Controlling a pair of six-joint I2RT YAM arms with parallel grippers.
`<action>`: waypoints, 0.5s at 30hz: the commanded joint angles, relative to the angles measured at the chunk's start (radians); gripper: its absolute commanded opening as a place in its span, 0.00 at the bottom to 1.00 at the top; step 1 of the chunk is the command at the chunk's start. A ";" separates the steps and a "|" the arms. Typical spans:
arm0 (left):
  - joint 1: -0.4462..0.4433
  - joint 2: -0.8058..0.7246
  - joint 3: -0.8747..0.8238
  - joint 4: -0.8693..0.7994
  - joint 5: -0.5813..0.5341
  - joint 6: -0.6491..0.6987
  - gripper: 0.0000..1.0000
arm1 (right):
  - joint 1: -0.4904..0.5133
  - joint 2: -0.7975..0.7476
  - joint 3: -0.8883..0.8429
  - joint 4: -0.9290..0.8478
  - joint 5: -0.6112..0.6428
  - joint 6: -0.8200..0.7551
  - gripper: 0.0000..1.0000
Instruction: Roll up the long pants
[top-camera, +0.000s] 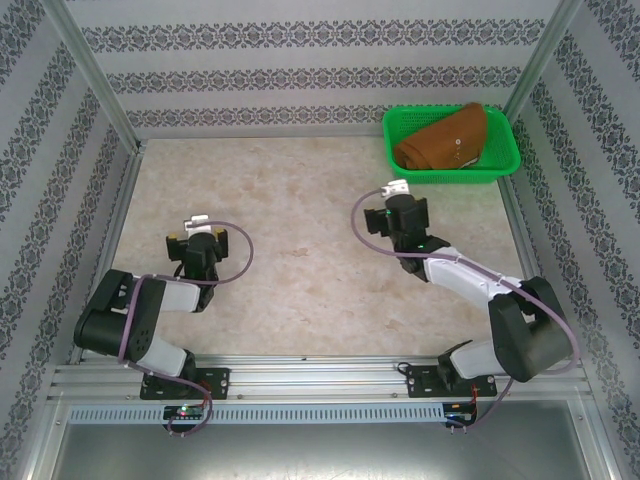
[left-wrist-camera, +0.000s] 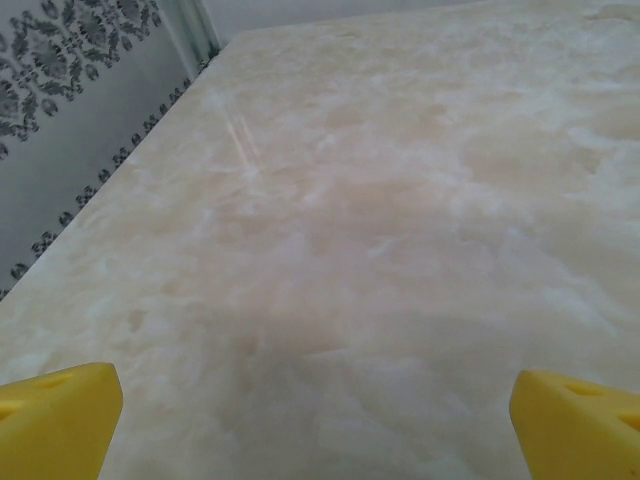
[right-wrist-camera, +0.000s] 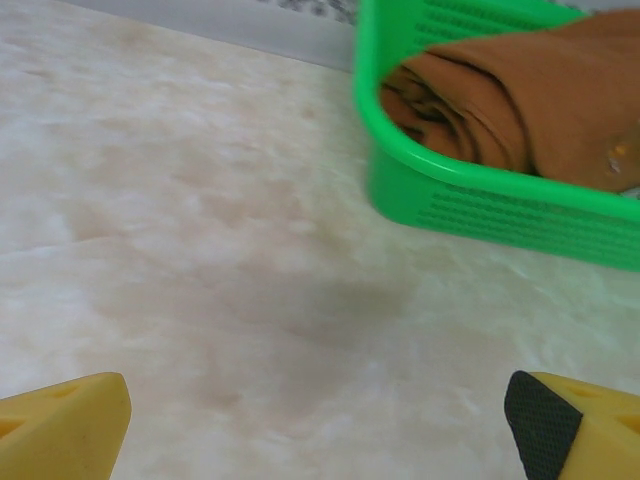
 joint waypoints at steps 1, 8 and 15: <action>0.005 -0.010 0.036 0.047 0.032 0.021 1.00 | -0.092 -0.010 -0.058 0.199 -0.063 0.005 0.98; 0.147 0.069 0.047 0.085 0.407 -0.011 1.00 | -0.187 0.121 0.021 0.261 -0.075 -0.101 0.98; 0.147 0.056 0.056 0.038 0.477 0.019 1.00 | -0.280 0.089 0.021 0.181 -0.167 -0.079 0.97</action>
